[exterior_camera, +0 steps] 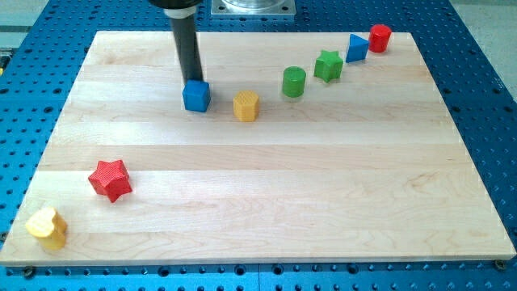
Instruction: Place cube in between red star and hexagon
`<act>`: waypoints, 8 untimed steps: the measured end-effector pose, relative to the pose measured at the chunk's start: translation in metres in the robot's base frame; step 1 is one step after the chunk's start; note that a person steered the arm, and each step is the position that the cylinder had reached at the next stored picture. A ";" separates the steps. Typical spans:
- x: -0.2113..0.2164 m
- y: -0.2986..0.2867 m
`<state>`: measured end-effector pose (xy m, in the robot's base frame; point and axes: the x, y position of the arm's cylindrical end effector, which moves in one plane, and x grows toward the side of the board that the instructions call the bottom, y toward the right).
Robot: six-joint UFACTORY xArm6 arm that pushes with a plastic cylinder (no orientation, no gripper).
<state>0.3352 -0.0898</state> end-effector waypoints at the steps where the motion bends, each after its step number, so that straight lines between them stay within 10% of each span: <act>1: 0.033 -0.002; 5: 0.120 -0.123; 8: 0.144 -0.065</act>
